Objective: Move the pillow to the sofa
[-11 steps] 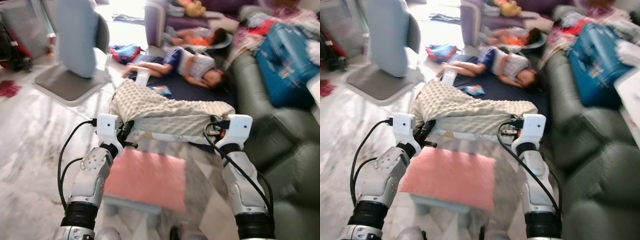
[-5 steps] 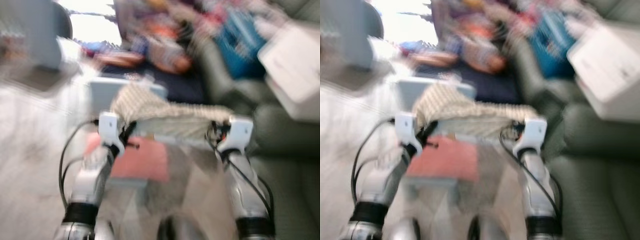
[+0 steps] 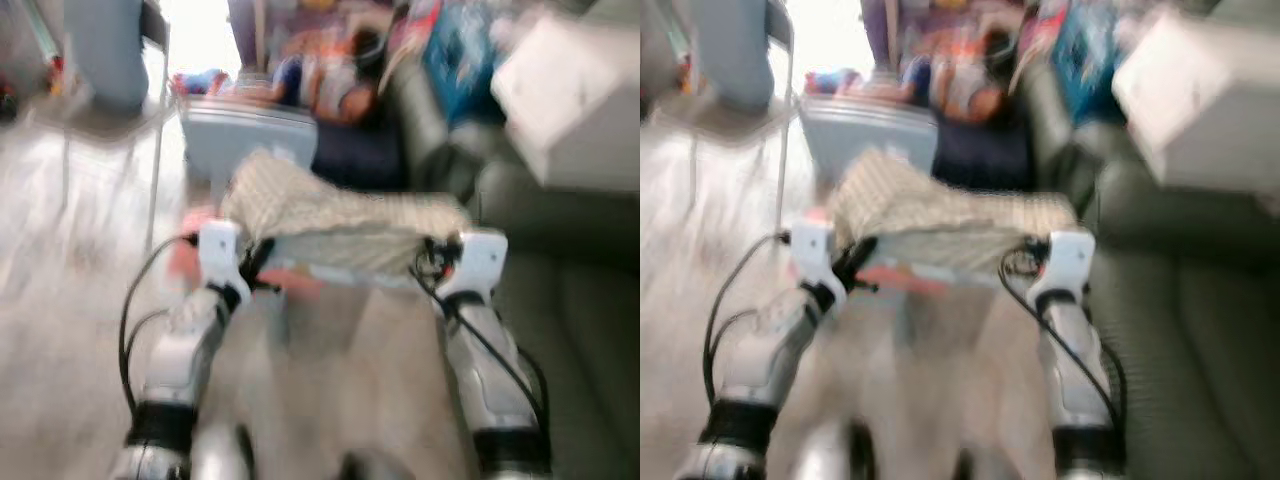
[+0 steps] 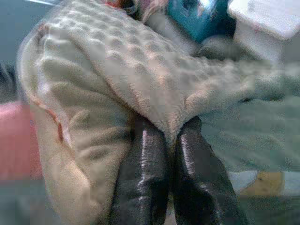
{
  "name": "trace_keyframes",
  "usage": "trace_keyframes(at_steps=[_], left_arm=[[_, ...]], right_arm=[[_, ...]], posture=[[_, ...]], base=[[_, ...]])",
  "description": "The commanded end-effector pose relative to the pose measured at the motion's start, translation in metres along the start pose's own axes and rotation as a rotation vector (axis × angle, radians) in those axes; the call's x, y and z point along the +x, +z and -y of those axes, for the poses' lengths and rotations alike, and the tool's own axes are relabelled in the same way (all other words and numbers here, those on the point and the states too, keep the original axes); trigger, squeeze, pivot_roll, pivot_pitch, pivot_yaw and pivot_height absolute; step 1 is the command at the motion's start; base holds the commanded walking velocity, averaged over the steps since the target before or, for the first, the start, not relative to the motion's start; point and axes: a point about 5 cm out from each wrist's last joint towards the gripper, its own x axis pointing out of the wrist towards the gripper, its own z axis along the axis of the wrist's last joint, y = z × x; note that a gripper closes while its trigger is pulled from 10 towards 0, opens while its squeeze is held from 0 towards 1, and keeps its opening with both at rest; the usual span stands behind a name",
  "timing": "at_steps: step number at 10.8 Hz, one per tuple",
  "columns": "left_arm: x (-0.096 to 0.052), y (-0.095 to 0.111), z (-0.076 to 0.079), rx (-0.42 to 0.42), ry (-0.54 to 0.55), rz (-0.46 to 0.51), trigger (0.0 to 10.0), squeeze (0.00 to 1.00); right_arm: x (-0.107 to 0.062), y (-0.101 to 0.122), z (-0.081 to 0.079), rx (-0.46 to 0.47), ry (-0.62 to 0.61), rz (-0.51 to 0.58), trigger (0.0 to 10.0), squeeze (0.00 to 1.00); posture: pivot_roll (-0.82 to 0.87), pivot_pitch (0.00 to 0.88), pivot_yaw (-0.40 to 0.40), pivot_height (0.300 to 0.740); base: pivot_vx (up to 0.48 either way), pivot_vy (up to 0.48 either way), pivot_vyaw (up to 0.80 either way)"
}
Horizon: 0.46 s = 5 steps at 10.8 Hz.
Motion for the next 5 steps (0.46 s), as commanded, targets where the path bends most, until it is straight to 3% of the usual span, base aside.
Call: trace_keyframes(at_steps=[1,3,5], left_arm=[[0.0048,0.0096,0.0085,0.013,-0.042,0.033,10.0,0.0],[0.0064,0.01,0.0092,0.017,-0.047,0.035,10.0,0.0],[0.0064,0.0091,0.0106,0.017,-0.054,0.031,10.0,0.0]], right_arm=[[0.0002,0.0032,0.0019,-0.007,-0.002,0.014,10.0,0.0],[0.0013,0.0034,0.0014,-0.013,0.002,0.013,10.0,0.0],[0.0015,0.0032,0.001,-0.023,0.005,0.011,10.0,0.0]], posture=[[-0.06,0.05,-0.062,0.74],[-0.06,0.048,-0.063,0.74],[-0.06,0.049,-0.065,0.74]], base=[[-0.386,0.292,-0.41],[-0.343,0.339,0.0],[0.0,0.0,0.0]])
